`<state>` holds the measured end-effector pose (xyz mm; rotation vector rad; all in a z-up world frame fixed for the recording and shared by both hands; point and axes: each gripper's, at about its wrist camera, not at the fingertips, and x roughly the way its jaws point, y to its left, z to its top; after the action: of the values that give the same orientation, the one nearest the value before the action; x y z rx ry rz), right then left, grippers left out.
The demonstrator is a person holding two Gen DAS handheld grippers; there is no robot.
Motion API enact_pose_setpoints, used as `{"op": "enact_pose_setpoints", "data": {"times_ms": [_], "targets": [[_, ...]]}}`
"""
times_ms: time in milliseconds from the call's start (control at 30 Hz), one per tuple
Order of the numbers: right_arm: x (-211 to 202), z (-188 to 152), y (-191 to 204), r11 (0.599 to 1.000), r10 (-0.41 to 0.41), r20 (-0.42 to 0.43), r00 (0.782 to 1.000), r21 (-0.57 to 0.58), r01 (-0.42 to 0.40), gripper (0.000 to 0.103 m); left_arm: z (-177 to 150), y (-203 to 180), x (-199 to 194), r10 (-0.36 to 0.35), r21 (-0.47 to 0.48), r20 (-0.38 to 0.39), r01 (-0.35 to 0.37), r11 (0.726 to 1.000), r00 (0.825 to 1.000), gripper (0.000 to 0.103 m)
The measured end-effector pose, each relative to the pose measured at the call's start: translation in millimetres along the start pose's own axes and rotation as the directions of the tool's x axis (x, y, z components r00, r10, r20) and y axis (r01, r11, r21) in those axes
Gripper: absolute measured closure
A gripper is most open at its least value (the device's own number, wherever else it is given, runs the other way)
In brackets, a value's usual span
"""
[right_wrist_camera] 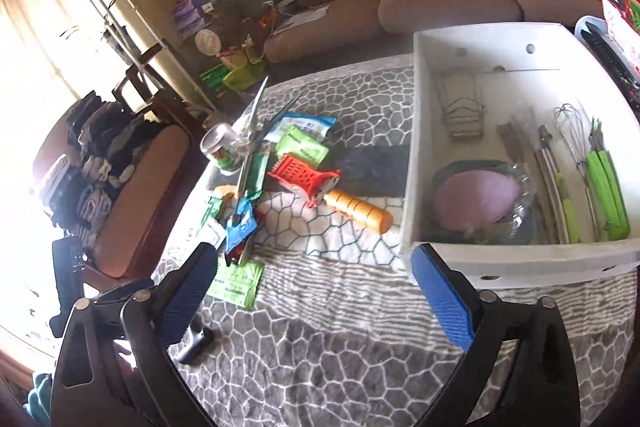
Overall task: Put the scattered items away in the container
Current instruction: 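Move the right tool to the black T-handle tool on the cloth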
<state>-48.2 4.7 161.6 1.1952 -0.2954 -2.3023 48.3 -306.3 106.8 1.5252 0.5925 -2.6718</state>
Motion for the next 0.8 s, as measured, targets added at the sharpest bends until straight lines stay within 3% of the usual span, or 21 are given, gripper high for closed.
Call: {"op": "enact_pose_setpoints", "data": {"times_ms": [167, 233, 300, 367, 433, 500, 700, 800], "targets": [[40.7, -23.2, 32.3, 0.999, 0.038, -0.089, 0.995, -0.025, -0.041, 0.0, -12.3, 32.4, -9.7, 0.031, -0.074, 0.019, -0.029, 0.997, 0.999, 0.0], [51.0, -32.2, 39.8, 0.999, 0.042, -0.116, 0.992, -0.025, -0.045, 0.0, -19.5, 49.3, -11.7, 0.073, -0.121, 0.016, -0.071, 0.99, 0.997, 0.0], [58.1, -40.5, 48.0, 0.998, 0.044, -0.131, 0.99, -0.039, -0.049, 0.0, -30.9, 72.0, -14.1, 0.113, -0.215, 0.019, -0.107, 0.971, 0.993, 0.0], [65.2, -50.6, 57.5, 0.996, 0.058, -0.146, 0.988, -0.055, -0.067, 0.0, -44.9, 96.8, -12.3, 0.084, -0.322, 0.016, -0.074, 0.944, 0.996, 0.0], [73.9, -60.7, 65.9, 0.994, 0.069, -0.168, 0.983, -0.067, -0.082, 0.0, -55.1, 112.0, -6.7, 0.099, -0.372, -0.002, -0.093, 0.924, 0.995, 0.0], [82.5, -71.8, 77.6, 0.991, 0.083, -0.187, 0.979, -0.089, -0.102, 0.0, -59.6, 117.8, 1.9, 0.121, -0.375, -0.032, -0.124, 0.919, 0.992, 0.0], [102.8, -108.9, 120.8, 0.964, 0.066, -0.214, 0.975, -0.237, -0.117, 0.0, -56.8, 107.0, 23.6, 0.08, -0.336, -0.05, -0.092, 0.937, 0.996, 0.0], [115.3, -126.8, 138.1, 0.947, 0.07, -0.246, 0.967, -0.289, -0.142, 0.0, -54.0, 102.5, 28.8, 0.119, -0.3, -0.054, -0.13, 0.945, 0.991, 0.0]]}}
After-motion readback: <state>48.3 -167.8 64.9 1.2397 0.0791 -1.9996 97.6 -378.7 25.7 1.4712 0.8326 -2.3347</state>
